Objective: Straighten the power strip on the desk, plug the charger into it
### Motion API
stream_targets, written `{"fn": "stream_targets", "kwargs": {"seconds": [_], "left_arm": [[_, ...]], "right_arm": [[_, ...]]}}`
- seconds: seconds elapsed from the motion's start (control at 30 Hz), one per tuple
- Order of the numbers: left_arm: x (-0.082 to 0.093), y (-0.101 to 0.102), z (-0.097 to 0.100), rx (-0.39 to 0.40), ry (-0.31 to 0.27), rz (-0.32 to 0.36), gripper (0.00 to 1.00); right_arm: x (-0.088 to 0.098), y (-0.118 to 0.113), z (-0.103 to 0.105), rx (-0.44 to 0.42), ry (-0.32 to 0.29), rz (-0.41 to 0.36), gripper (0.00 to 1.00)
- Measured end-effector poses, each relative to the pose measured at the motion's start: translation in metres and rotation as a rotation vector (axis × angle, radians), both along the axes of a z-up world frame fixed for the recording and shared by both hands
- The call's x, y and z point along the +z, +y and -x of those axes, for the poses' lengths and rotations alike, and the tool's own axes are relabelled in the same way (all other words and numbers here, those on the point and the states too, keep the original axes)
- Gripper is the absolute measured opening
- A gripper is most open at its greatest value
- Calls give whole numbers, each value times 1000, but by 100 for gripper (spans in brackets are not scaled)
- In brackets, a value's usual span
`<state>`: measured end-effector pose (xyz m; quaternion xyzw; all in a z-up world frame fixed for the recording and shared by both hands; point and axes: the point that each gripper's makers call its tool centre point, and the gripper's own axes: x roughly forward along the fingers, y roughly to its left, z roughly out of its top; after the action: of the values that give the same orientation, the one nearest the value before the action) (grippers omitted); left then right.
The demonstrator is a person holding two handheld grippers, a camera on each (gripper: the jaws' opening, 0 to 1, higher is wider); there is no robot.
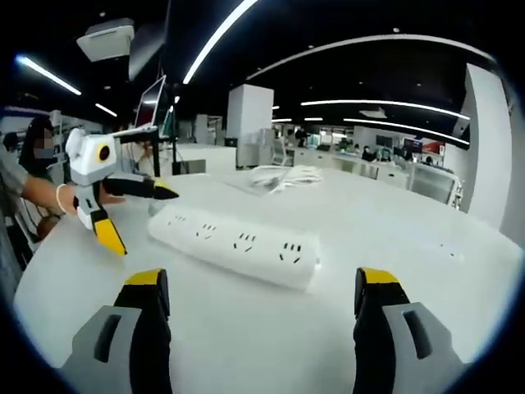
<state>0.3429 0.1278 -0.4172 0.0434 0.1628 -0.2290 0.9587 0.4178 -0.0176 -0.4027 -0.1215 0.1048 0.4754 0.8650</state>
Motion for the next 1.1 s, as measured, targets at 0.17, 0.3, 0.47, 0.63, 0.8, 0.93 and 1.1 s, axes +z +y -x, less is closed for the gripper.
{"fn": "stream_targets", "kwargs": {"seconds": [0.17,0.3,0.47,0.63,0.8,0.93,1.1], "left_arm": [[-3,0,-1,4,12,2,99],[-5,-3,1,4,22,-2,99],[-6,-2,0,5,29,-13,99],[-7,-3,-1,-1,38,-10,99],[-8,0,-9,4,49,1,99],[-11,-1,-15,3,70,6,99],[-11,-3,-21,0,82,4,99]], "right_arm": [[-2,-1,-4,-6,12,9,93],[2,0,-12,-7,7,18,93],[-4,5,-18,11,31,36,92],[-7,8,-20,19,29,50,92],[-7,7,-23,18,47,55,91],[-9,4,-25,15,66,70,88],[-10,6,-20,35,94,88,83]]}}
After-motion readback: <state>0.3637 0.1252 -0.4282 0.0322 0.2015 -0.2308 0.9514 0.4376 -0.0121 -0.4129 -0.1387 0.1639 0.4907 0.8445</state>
